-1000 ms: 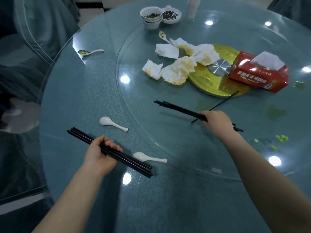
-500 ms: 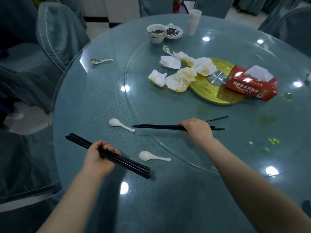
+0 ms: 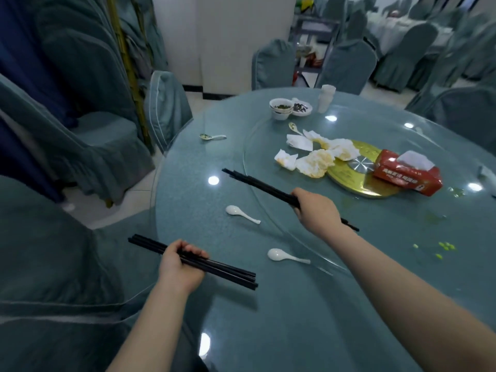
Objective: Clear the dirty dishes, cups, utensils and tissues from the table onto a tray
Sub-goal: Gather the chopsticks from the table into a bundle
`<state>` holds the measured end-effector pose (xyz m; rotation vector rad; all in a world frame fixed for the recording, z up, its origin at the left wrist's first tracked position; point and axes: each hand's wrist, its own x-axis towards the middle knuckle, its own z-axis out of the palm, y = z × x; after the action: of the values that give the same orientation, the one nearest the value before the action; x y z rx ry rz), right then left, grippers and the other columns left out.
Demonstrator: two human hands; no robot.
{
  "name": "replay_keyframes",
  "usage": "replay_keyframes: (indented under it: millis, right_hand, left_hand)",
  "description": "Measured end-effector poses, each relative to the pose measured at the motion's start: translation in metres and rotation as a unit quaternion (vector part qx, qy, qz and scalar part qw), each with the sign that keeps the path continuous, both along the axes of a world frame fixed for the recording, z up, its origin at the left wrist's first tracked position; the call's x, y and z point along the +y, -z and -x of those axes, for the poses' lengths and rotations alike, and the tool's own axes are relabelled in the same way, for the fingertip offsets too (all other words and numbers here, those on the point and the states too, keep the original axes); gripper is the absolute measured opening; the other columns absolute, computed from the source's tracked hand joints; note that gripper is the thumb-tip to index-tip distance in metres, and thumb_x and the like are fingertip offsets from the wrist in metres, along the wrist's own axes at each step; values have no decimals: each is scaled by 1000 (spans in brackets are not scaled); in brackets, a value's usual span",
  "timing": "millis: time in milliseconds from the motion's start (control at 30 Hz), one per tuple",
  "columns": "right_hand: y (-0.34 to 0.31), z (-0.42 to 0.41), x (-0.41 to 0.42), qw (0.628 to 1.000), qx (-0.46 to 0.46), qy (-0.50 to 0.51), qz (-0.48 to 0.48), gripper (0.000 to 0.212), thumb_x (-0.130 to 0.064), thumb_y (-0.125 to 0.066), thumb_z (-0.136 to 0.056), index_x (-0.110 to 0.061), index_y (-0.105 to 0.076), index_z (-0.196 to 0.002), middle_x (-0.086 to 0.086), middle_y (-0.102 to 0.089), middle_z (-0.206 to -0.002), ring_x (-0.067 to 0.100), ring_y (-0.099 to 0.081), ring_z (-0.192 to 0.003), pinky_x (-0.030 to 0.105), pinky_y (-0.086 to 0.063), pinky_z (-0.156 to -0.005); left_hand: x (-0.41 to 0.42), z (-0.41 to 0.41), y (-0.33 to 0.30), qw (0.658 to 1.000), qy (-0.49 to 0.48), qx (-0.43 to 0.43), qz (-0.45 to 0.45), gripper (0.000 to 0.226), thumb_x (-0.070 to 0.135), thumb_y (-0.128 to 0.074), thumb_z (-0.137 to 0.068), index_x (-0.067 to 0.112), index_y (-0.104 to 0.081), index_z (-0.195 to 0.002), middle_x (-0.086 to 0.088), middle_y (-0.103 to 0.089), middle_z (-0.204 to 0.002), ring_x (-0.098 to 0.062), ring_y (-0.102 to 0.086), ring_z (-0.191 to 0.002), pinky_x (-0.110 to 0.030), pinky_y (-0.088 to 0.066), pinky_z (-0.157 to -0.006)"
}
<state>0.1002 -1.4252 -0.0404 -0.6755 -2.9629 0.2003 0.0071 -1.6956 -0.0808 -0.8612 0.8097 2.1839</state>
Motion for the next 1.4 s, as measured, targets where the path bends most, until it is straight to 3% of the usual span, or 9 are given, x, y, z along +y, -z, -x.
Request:
replay_keyframes:
  millis: [133,533,733,867,933,1033,1133,1300,1400]
  right_hand:
    - [-16,-3,-45,997,41,27,61,15,-21,-51,-91,-23,-49,-105,-6,-70,-95,27,-62,-81,37,-49,-64]
    - [-5,-32,-166,970,173,104,133,10,-28,-58,-87,-25,-53,-95,-7,-56,-66,26,-57,-66,30,-35,-56]
    - [-2,-63,-197,958,227,118,131,19,-34,-58,-92,-31,-51,-74,-12,-49,-55,11,-47,-54,28,-31,-49]
    - [-1,-82,-199,915,302,170,208,17,-32,-54,-94,-22,-59,-81,-9,-63,-64,6,-54,-61,25,-39,-55]
    - [4,-91,-195,890,342,199,227,18,-31,-52,-95,-18,-60,-85,-7,-60,-70,6,-50,-62,24,-39,-58]
    - [9,-101,-182,844,407,233,260,18,-26,-50,-97,-15,-61,-90,-3,-57,-79,7,-48,-69,8,-36,-59]
    - [16,-110,-168,821,440,235,278,22,-24,-50,-98,-7,-60,-91,1,-54,-78,5,-45,-70,8,-35,-59]
    - [31,-120,-161,800,467,215,311,14,-26,-54,-96,-27,-56,-82,-8,-49,-68,4,-43,-62,16,-36,-59]
    - [50,-126,-158,813,434,214,324,19,-25,-56,-95,-33,-54,-78,0,-47,-63,9,-41,-57,19,-34,-52]
  left_hand:
    - [-45,-5,-4,1000,-8,-4,-9,31,20,-36,-96,19,-35,-65,7,-35,-37,-10,-37,-29,-24,-30,-57]
    - [-163,-29,-3,999,-22,-16,-33,31,20,-37,-94,20,-35,-63,7,-34,-37,-10,-35,-28,-25,-29,-57]
    - [-195,-35,-9,1000,9,-9,-28,31,22,-37,-95,20,-36,-64,7,-35,-39,-9,-36,-30,-24,-29,-56]
    - [-201,-41,-13,1000,19,-2,-23,32,21,-38,-95,19,-36,-64,8,-35,-40,-9,-35,-30,-25,-30,-56]
    - [-200,-44,-14,999,26,-2,-18,32,21,-39,-95,19,-36,-64,8,-34,-39,-9,-35,-30,-25,-30,-57]
    - [-193,-43,-16,1000,29,-1,-9,32,21,-39,-95,20,-36,-63,8,-34,-39,-9,-36,-31,-24,-32,-59]
    - [-179,-37,-19,1000,26,0,1,32,22,-40,-94,20,-37,-62,9,-34,-40,-8,-35,-33,-24,-32,-60]
    - [-148,-37,-20,999,28,13,17,33,20,-39,-95,19,-38,-62,8,-34,-40,-8,-35,-34,-24,-32,-58]
    - [-128,-42,-20,999,40,18,20,33,18,-38,-94,19,-37,-62,8,-34,-39,-9,-36,-32,-25,-31,-58]
